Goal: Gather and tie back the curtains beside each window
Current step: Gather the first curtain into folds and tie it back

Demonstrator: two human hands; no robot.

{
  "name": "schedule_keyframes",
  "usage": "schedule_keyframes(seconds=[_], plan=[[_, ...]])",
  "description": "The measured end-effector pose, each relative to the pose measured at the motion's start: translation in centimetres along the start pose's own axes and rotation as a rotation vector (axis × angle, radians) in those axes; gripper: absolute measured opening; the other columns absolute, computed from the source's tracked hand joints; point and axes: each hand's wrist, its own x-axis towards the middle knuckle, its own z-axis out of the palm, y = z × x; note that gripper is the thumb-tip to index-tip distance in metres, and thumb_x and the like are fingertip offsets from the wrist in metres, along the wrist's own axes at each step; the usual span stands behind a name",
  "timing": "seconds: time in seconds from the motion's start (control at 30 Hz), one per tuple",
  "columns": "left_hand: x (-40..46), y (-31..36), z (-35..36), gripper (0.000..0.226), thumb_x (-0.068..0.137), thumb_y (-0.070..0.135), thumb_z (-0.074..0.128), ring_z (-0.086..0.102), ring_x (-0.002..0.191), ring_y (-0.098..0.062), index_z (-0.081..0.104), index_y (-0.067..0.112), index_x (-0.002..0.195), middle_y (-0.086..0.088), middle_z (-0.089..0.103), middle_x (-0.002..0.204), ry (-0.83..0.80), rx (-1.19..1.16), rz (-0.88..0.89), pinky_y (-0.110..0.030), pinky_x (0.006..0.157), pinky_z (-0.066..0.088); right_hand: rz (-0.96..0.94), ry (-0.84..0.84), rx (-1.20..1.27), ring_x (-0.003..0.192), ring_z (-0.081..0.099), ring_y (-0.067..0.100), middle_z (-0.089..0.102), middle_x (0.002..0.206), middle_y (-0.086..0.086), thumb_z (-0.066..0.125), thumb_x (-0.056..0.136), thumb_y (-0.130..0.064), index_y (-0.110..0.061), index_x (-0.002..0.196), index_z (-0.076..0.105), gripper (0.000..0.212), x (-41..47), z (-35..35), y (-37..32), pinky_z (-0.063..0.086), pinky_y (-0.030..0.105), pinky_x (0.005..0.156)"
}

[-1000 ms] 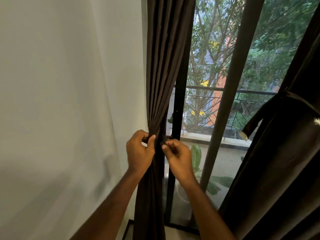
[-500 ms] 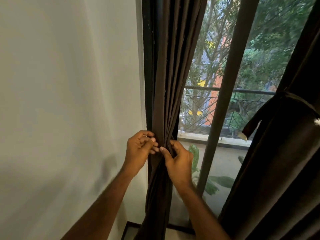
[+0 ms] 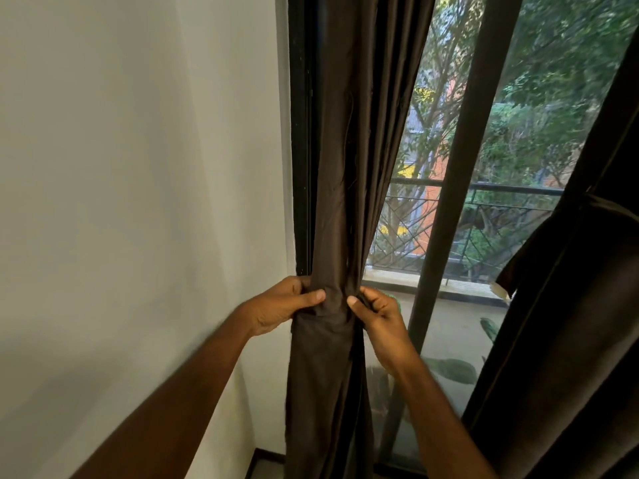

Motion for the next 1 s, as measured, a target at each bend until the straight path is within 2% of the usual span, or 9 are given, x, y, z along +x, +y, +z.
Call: schedule_keyframes(seconds=[0.2,0.33,0.4,0.53,0.63,0.7,0.8,0.93,1.0], plan=[[0.3,1.1,0.6,0.052,0.096,0.053,0.057,0.063,0.12,-0.015,0.059,0.019,0.136,0.0,0.066,0.131,0.137,0.248,0.037,-0.036,0.106,0.05,-0.198,0.172,-0.56,0.084,0.07,0.004,0.075,0.09,-0.004,0.064,0.098,-0.007,-0.009,0.1,0.075,0.011,0.8,0.2,0.6,0.052,0.016,0.076],[0.7,2.3,0.0,0.033,0.098,0.042,0.051,0.066,0.092,-0.026,0.066,0.013,0.101,-0.007,0.068,0.099,0.358,0.822,0.109,-0.047,0.09,0.055,-0.242,0.247,-0.76,0.073,0.063,0.008,0.071,0.083,0.0,0.062,0.1,-0.012,-0.011,0.095,0.07,0.01,0.5,1.2,-0.1,0.044,0.017,0.063],[0.4,3.5,1.0,0.031,0.098,0.042,0.056,0.063,0.076,-0.024,0.061,0.015,0.083,-0.004,0.064,0.081,0.488,0.969,0.04,-0.039,0.075,0.055,-0.209,0.301,-0.973,0.071,0.06,0.018,0.068,0.083,0.005,0.056,0.103,-0.018,-0.012,0.096,0.065,0.013,0.6,2.1,-0.4,0.034,0.024,0.06],[0.1,3.9,4.9,0.052,0.097,0.03,0.064,0.045,0.043,-0.011,0.044,0.019,0.05,0.007,0.044,0.044,0.692,0.436,-0.022,-0.026,0.052,0.033,-0.023,0.353,-1.389,0.095,0.068,0.033,0.068,0.106,0.01,0.042,0.107,-0.023,-0.011,0.117,0.056,0.02,0.8,4.1,-1.1,0.045,0.037,0.07],[0.0,3.0,8.2,0.041,0.102,0.022,0.054,0.039,0.04,-0.007,0.054,0.014,0.062,0.007,0.045,0.046,0.621,-0.159,-0.052,-0.024,0.046,0.031,0.05,0.331,-1.436,0.097,0.069,0.034,0.07,0.106,0.01,0.038,0.108,-0.024,-0.012,0.119,0.05,0.02,0.5,4.7,-1.0,0.049,0.039,0.074],[0.0,2.5,9.2,0.03,0.1,0.009,0.05,0.045,0.049,-0.008,0.06,0.007,0.072,0.004,0.051,0.053,0.634,-0.309,-0.013,-0.02,0.047,0.035,0.064,0.335,-1.454,0.096,0.069,0.033,0.072,0.103,0.011,0.034,0.109,-0.03,-0.012,0.114,0.053,0.026,0.5,4.5,-1.1,0.046,0.037,0.073],[-0.3,1.9,9.5,0.028,0.097,-0.002,0.05,0.067,0.074,-0.015,0.071,0.002,0.079,-0.004,0.072,0.074,0.651,-0.289,0.063,-0.02,0.069,0.053,0.137,0.3,-1.257,0.09,0.065,0.032,0.068,0.098,0.011,0.035,0.108,-0.034,-0.011,0.107,0.06,0.035,0.8,4.0,-1.5,0.042,0.034,0.071],[-0.5,1.9,8.8,0.019,0.1,0.01,0.059,0.074,0.095,-0.025,0.078,0.009,0.098,-0.01,0.078,0.093,0.62,-0.401,0.008,-0.038,0.083,0.06,0.304,0.273,-0.277,0.088,0.069,0.023,0.071,0.089,0.004,0.035,0.106,-0.024,-0.012,0.093,0.066,0.036,0.2,4.1,-1.8,0.061,0.048,0.079],[-0.4,1.7,8.1,0.019,0.099,0.014,0.061,0.073,0.099,-0.024,0.078,0.011,0.105,-0.008,0.079,0.098,0.576,-0.459,-0.046,-0.037,0.085,0.058,0.31,0.179,-0.077,0.09,0.068,0.014,0.072,0.086,0.0,0.038,0.107,-0.015,-0.012,0.085,0.065,0.034,-0.4,4.0,-2.0,0.056,0.038,0.08]])
